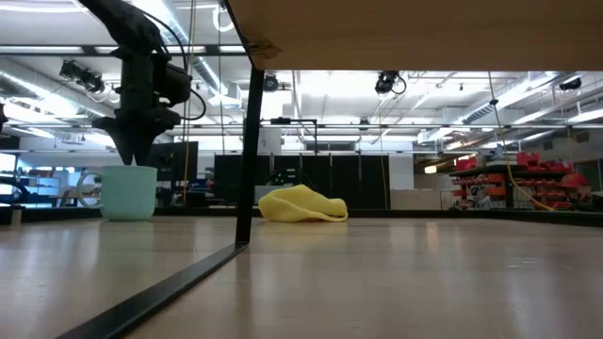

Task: Stack small to large cups/mugs on shelf
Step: Put the blue mug on the shelf

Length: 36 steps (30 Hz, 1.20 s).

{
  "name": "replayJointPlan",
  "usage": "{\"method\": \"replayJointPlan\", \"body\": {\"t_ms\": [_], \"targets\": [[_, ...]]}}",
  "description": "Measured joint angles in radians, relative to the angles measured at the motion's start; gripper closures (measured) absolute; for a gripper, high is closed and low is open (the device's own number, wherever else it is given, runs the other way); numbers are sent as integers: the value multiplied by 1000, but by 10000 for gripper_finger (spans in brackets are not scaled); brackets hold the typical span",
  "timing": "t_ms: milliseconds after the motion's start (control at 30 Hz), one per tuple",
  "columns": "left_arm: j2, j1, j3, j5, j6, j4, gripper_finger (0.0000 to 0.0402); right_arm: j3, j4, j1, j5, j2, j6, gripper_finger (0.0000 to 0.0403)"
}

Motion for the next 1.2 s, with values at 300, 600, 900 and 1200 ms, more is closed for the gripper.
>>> {"method": "replayJointPlan", "body": {"t_ms": [300, 600, 900, 1200], "targets": [[0, 0, 0, -18, -28, 11, 252, 0, 0, 0, 0, 0, 5, 331], [46, -18, -1, -64, -77, 4, 266, 0, 0, 0, 0, 18, 7, 331], [94, -21, -1, -67, -95, -22, 269, 0, 1, 0, -8, 53, 5, 331], [116, -33, -1, -60, -118, -21, 316, 0, 0, 0, -8, 60, 0, 331]]}}
